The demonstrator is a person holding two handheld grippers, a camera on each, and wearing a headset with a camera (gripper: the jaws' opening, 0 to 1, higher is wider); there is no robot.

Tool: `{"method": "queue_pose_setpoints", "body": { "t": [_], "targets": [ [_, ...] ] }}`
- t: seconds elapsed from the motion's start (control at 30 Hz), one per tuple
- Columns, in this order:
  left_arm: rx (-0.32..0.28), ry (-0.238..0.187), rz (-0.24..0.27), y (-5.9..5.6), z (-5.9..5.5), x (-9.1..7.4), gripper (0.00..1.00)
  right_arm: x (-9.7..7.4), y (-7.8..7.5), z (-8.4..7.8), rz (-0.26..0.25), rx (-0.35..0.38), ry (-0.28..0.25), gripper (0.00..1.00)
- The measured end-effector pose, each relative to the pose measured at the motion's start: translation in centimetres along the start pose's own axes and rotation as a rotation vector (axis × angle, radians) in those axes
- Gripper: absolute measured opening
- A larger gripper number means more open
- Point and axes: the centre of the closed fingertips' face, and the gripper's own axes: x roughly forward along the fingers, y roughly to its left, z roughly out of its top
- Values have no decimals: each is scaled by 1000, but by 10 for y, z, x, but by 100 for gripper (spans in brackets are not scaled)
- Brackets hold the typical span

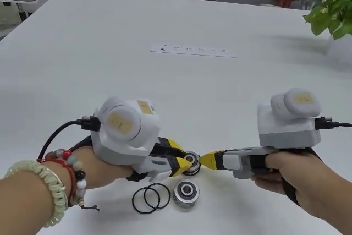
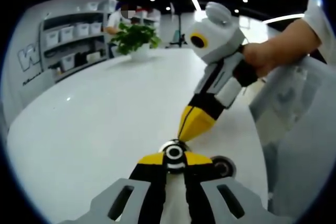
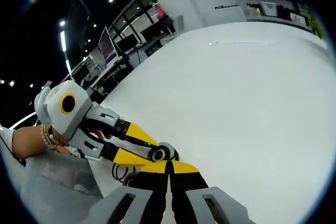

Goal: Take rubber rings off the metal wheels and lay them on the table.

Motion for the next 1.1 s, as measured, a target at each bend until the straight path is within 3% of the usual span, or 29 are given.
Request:
{"method": "queue_pose_setpoints", "body": {
  "t": [0.7,0.77,0.8,0.83,0.87,0.9,0.93,1.1],
  "targets": [
    [22,14,-4,0,0,0,12,2,11,5,26,-26,-2,0],
    [23,14,-3,0,0,0,12,2,23,13,93,12,-45,0],
    [23,13,-2,0,0,0,12,0,44,24,208,32,-105,0],
    [23,13,1,0,0,1,12,0,56,41,237,114,-166,0],
    [21,12,3,0,0,0,12,5,39,25,96,-15,-84,0],
    [21,12,3,0,0,0,12,5,47,18,132,-78,-70,0],
    [20,11,3,0,1,0,12,8,51,19,138,-29,-71,0],
    [9,11,7,0,1,0,12,3,32,23,120,33,-90,0]
  ]
}}
